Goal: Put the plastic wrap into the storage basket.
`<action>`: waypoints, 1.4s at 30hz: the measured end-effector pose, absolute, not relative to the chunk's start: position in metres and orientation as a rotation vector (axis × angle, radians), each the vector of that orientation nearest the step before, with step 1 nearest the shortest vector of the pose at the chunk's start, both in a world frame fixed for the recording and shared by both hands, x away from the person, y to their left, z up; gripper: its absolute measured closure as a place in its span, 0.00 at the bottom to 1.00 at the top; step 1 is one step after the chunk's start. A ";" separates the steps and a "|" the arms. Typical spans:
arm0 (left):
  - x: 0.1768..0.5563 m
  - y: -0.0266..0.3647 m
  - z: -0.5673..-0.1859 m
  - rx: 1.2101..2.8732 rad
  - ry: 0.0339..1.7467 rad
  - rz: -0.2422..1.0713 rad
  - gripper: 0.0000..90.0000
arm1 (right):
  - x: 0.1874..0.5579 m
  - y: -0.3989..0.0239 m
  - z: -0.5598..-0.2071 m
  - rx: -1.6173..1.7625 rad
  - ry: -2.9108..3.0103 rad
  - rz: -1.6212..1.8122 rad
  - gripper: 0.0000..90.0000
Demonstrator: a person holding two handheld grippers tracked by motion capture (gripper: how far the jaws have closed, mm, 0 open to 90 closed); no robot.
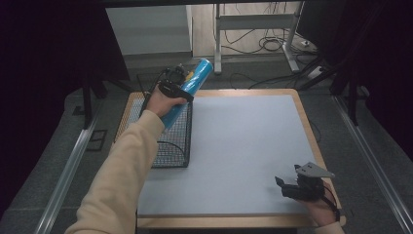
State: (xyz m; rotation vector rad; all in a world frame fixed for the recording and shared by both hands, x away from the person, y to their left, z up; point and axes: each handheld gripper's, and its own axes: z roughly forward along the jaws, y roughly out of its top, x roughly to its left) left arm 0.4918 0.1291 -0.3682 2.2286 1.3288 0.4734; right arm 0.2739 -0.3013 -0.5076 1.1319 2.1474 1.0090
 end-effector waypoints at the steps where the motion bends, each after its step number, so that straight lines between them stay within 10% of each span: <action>1: 0.492 0.130 -0.369 2.230 1.333 0.473 0.35 | 0.274 -0.301 -0.508 1.131 2.149 1.008 0.18; 42: 0.515 0.149 -0.438 2.420 1.489 0.512 0.35 | 0.272 -0.300 -0.508 1.121 2.151 0.998 0.18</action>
